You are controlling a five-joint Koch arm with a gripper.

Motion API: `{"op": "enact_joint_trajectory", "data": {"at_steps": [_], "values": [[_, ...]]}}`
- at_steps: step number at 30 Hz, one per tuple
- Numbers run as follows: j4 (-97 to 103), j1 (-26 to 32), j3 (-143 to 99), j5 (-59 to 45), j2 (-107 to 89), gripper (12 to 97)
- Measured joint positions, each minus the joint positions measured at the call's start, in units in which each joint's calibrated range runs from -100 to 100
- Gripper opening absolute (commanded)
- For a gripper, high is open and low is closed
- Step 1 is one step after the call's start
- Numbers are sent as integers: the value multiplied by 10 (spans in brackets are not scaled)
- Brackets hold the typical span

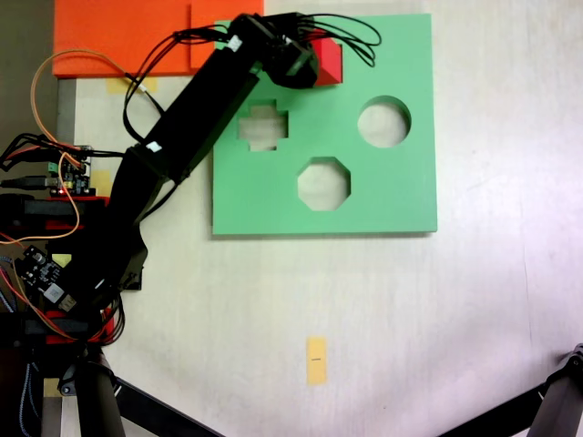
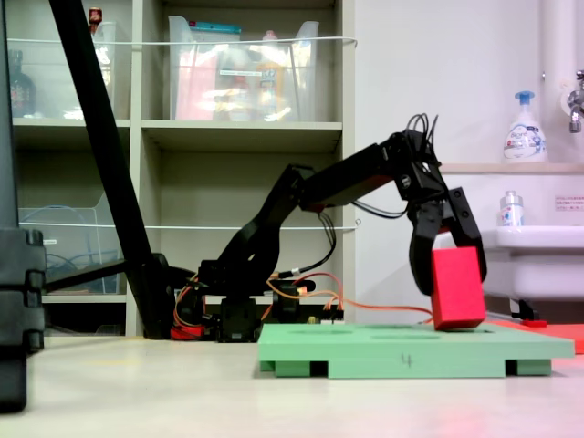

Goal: Put the square block into the corresponding hole

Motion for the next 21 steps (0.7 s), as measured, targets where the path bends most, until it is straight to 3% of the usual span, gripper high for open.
{"op": "enact_joint_trajectory", "data": {"at_steps": [21], "values": [[31, 6, 1, 11, 19, 262]]}}
